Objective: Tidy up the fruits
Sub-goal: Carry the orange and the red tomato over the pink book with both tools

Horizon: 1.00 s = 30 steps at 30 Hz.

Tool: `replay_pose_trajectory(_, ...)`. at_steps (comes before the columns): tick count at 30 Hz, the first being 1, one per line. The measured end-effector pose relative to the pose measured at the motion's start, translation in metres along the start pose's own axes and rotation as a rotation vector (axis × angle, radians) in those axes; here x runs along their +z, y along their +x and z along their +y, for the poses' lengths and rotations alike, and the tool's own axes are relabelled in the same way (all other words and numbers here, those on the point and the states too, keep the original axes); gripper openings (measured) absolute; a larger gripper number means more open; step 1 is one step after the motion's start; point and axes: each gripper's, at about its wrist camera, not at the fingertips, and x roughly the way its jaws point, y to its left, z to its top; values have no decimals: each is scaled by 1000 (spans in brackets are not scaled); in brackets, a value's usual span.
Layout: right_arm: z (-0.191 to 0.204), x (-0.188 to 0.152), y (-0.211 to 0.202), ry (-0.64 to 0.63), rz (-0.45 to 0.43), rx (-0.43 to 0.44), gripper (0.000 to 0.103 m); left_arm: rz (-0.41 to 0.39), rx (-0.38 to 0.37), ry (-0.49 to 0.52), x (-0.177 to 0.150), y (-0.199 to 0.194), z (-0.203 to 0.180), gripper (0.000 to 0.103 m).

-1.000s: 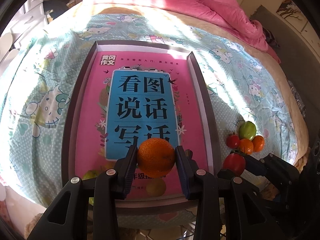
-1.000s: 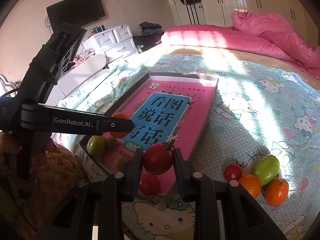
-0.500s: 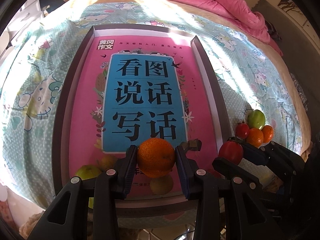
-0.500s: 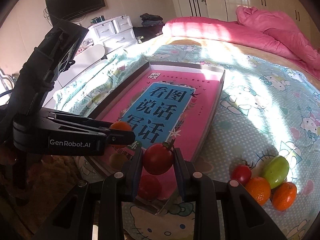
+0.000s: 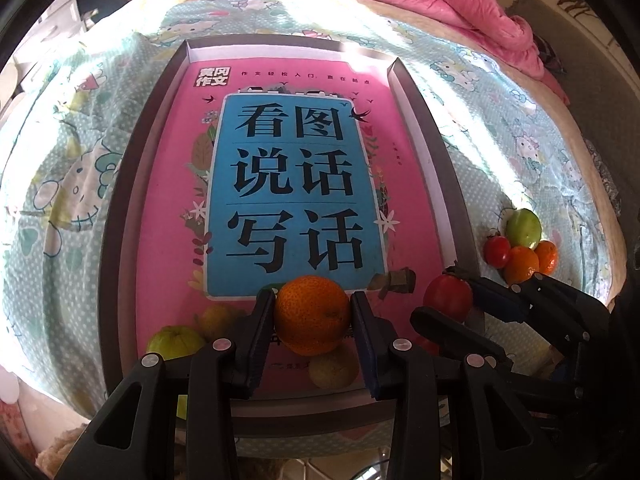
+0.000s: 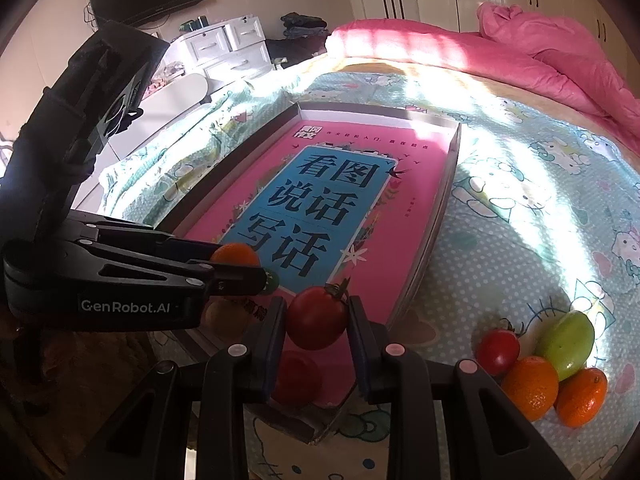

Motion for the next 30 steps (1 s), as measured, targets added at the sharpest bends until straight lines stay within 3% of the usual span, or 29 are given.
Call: replay_pose_trajectory(30,-16,-2,-9,57,-2,17,31,7,12,-1,-1,4,0,40)
